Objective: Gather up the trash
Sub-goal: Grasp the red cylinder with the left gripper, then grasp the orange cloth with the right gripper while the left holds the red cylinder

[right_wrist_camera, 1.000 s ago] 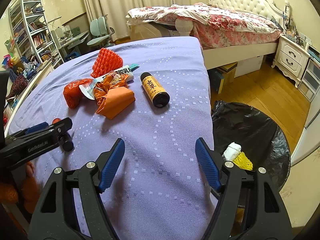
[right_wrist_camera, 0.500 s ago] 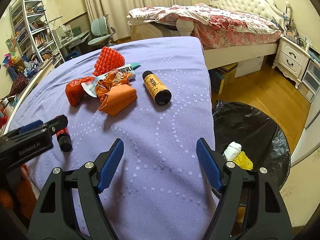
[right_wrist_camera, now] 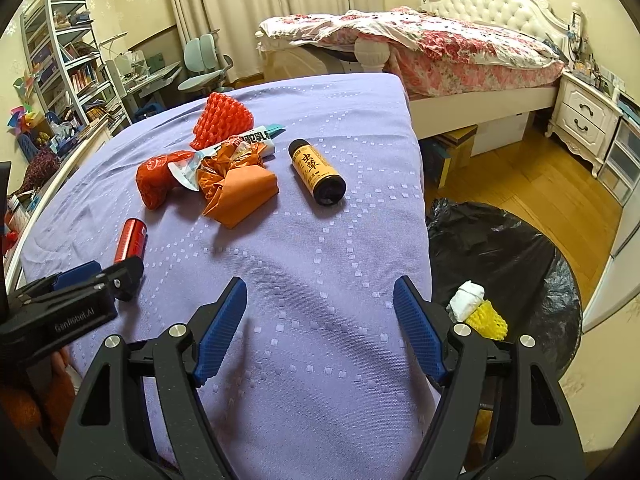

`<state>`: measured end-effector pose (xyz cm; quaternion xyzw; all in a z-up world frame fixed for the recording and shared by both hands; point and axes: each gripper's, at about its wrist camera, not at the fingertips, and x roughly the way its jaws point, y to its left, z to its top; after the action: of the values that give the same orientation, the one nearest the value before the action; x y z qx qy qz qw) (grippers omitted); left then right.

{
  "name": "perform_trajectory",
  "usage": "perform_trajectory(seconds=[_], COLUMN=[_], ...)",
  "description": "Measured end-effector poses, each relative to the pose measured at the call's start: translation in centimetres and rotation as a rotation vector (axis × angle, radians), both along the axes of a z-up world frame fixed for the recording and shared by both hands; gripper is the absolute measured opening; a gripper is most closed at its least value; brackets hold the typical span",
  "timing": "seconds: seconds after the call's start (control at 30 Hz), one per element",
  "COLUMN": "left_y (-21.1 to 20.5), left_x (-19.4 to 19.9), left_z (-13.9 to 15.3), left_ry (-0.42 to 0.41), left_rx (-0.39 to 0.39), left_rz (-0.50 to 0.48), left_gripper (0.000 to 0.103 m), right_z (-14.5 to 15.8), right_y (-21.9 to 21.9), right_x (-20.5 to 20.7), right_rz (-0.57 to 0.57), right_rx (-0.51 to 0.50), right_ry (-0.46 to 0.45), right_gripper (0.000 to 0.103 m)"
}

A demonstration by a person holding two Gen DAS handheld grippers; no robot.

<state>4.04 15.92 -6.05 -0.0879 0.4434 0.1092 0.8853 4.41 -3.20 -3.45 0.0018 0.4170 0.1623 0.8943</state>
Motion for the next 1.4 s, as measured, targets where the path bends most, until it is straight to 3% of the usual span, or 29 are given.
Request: perform_trajectory(seconds=[0.2,0.37,0.53,0.93,1.0,1.07,1.23,1.4], left_y=[0.4,0.5,0.6,1.6,1.6,1.6,1.5,1.6], left_x=[0.7,1.1,1.0,1.3,1.2,1.2,0.9,0.6], left_z=[0.0,0.0,0.0,0.0,-0.1,-0.1,-0.1,0.0], left_ry=[-0.015,-0.029,-0.041,-0.057,-0.06,-0.061,-0.07,-0.076], left_rx=[0.018,0.051,0.068,0.045,0.045,0.045,0.055,0.033], left_rz=[-0.022,-0.051,-0.077,-0.079,-0.08,-0.082,-0.087,-0.094], left_gripper=[0.056,0.032,0.027,0.027,0.027,0.027,0.027,0.027], right_z=[0.0,0.0,0.2,0.8,0.8,0.6,0.1,0.3], right_y=[0.1,0.6,2.3,5.8,6.1,6.3,5.9,5.2], right_x=[-0.2,-0.2,0.0,3.1,3.5,3.9,3.9,2.7], right_rz=[0.003,0.016,0.049,0.061,0.057,0.058,0.075,0.072], right_rx=[-0.002,-0.002,-0.006,-0.005,-0.008,-0.008,0.025,0.045], right_ry=[-0.001,0.002,0.004,0.009,0.004,0.015,0.05,0.034], right_gripper=[0.074,0.074,0.074,0.074,0.068,0.049,0.017,0.009])
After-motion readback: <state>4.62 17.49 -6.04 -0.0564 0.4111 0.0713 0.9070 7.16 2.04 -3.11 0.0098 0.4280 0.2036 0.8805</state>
